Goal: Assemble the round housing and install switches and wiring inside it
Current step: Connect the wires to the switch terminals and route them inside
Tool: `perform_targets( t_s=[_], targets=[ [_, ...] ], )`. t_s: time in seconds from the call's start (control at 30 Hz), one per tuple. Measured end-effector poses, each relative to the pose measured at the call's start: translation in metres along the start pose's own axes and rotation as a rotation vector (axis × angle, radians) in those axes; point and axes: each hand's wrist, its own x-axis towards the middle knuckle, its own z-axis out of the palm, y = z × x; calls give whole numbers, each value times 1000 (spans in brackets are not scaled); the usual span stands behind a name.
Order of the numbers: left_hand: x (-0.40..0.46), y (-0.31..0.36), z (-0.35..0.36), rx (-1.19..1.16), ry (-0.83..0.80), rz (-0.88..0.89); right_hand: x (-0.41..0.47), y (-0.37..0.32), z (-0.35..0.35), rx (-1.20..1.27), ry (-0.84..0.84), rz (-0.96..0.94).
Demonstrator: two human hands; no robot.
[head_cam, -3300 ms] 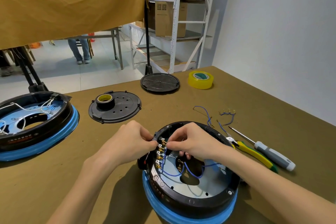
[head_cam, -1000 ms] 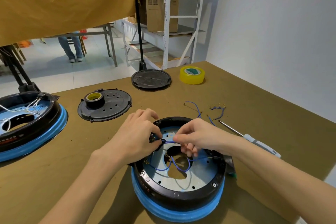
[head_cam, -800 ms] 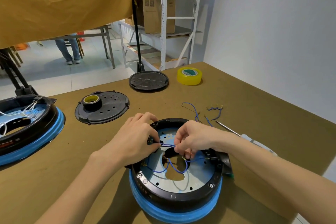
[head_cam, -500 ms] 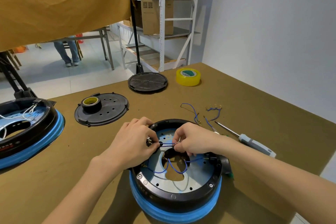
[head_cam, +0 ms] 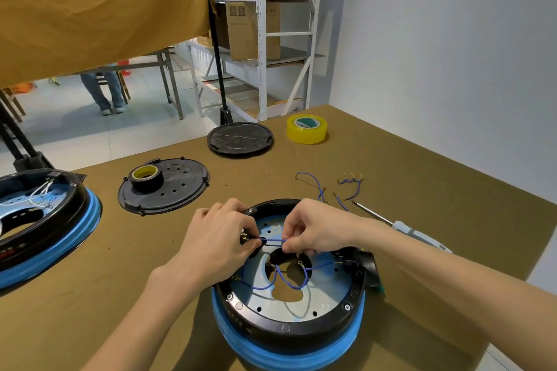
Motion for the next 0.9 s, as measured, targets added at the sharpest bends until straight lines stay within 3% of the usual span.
perform_targets(
  t_s=[0.2, 0.33, 0.43, 0.5, 0.6, 0.67, 0.7, 0.8, 0.9],
  targets=[
    [-3, 1, 2, -15, 29, -37, -2, 8, 2, 37, 39, -45],
    [-5, 0, 2, -98, 2, -43, -7, 14, -6, 165, 18, -91],
    [-7, 1, 5, -225, -6, -60, -11, 17, -15, 128, 28, -99],
    [-8, -2, 7, -331, -7, -69, -11, 21, -24, 108, 153, -113],
    [-9, -4, 12, -529, 36, -74, -1, 34, -36, 124, 537, -112],
    [-10, -5, 14, -686, 84, -74, 14, 49, -42, 27, 755, -7],
    [-10, -6, 14, -763, 113, -78, 22, 57, -45, -39, 768, 76],
    [-11, -7, 16, -885, 146, -104, 45, 79, -47, -205, 526, 319],
    [-11, -7, 19, -883, 163, -114, 61, 84, -44, -336, 455, 370]
  ],
)
